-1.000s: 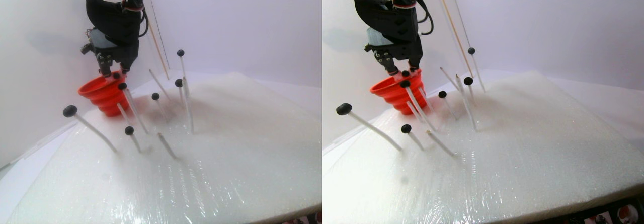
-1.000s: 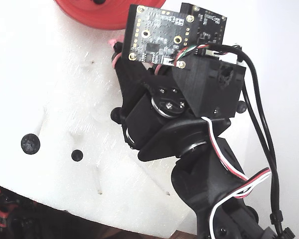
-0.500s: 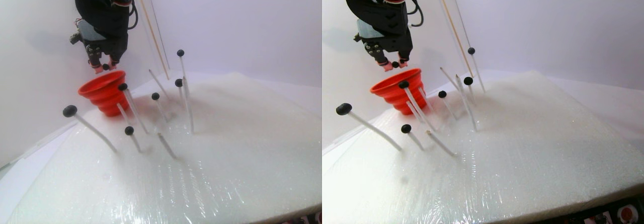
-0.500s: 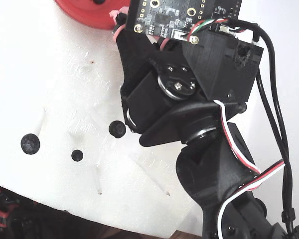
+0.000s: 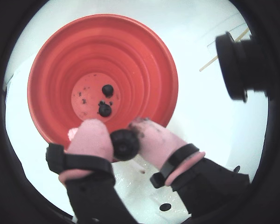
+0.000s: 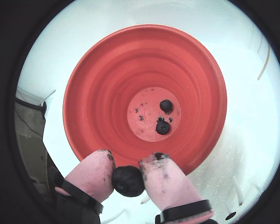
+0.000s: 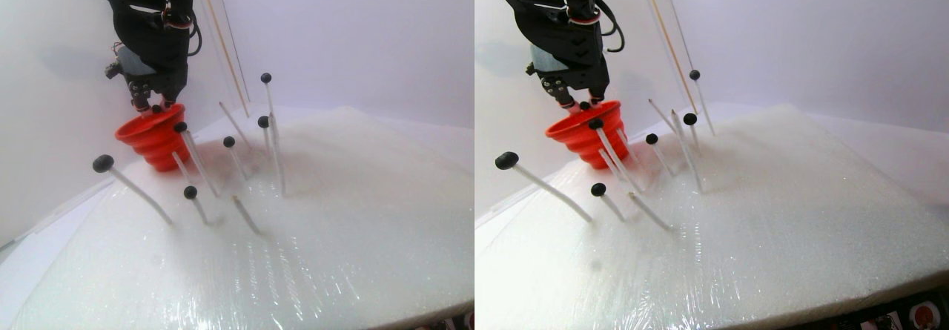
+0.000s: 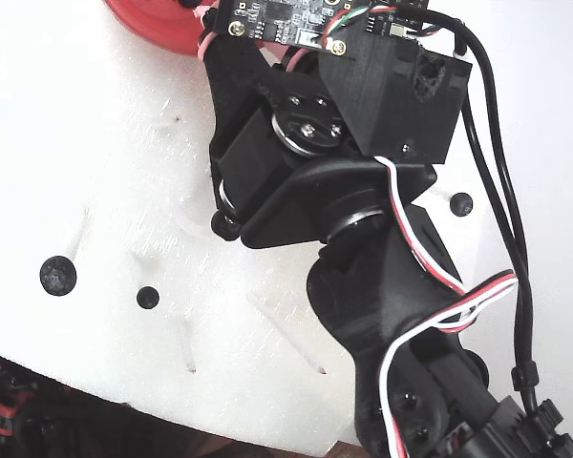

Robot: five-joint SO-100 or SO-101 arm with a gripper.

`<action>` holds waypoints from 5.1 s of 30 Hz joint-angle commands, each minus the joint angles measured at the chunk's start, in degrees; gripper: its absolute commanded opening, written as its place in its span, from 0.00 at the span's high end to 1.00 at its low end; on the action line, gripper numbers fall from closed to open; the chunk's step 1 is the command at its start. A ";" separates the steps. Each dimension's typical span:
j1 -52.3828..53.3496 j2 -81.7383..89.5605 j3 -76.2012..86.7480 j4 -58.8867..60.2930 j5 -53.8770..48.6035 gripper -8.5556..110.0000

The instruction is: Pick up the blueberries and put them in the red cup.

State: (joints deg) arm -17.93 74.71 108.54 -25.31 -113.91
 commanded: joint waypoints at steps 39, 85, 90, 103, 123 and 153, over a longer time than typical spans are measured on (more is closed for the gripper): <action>-2.64 14.77 8.00 1.14 -2.11 0.80; 5.54 23.82 23.03 7.29 -6.24 0.80; 5.89 23.82 23.99 7.29 -6.59 0.80; 6.42 24.52 26.10 8.61 -8.44 0.80; 6.94 25.66 27.42 10.11 -9.84 0.81; 6.86 26.98 28.21 12.39 -10.99 0.84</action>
State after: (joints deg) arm -10.63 96.86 137.20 -13.27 -124.37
